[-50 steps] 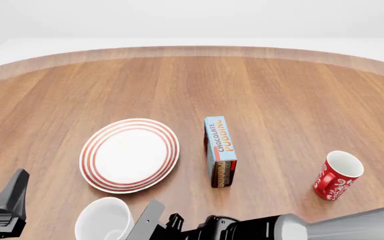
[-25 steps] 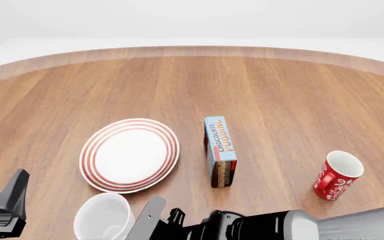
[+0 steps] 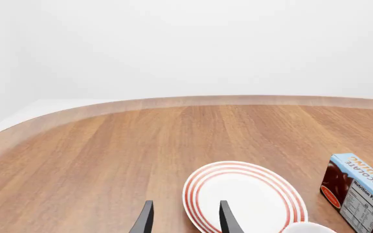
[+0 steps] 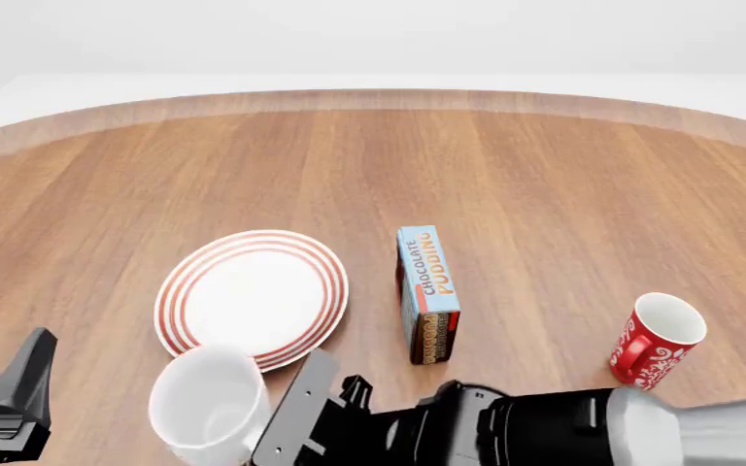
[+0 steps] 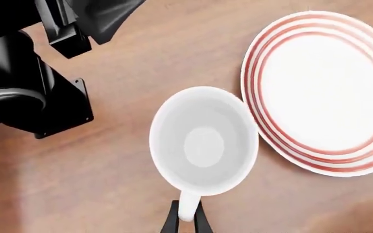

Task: Pick up the white mug and put it on the plate, and put the chocolate pudding to the right of the plate.

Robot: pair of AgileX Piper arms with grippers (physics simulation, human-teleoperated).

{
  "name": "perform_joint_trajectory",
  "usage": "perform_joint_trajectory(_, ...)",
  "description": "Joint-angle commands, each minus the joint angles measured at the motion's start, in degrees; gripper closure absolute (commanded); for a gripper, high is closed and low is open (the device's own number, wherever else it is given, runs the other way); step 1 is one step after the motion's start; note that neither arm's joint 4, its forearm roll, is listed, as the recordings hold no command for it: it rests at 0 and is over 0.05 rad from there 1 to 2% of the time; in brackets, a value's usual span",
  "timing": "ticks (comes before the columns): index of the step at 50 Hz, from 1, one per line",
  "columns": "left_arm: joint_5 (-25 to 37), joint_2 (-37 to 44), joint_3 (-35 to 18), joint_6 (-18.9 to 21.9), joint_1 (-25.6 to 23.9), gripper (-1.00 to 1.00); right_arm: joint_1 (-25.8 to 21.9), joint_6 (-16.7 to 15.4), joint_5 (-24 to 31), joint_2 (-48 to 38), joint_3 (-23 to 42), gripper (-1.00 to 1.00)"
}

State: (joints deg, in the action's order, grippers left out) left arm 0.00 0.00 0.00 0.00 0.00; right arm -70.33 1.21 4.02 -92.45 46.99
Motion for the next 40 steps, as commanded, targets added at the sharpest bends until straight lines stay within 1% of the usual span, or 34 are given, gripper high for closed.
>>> perform_joint_trajectory(1,0.0,0.0,0.0,0.0,0.0,-1.0,2.5,-3.4,2.3,3.7,1.0,1.0)
perform_joint_trajectory(18,0.0,0.0,0.0,0.0,0.0,-1.0,4.3,-5.0,4.5,6.6,2.7,1.0)
perform_joint_trajectory(36,0.0,0.0,0.0,0.0,0.0,-1.0,6.3,-5.4,5.4,8.4,4.1,1.0)
perform_joint_trajectory(40,0.0,0.0,0.0,0.0,0.0,-1.0,6.9,-4.9,5.6,9.0,4.5,1.0)
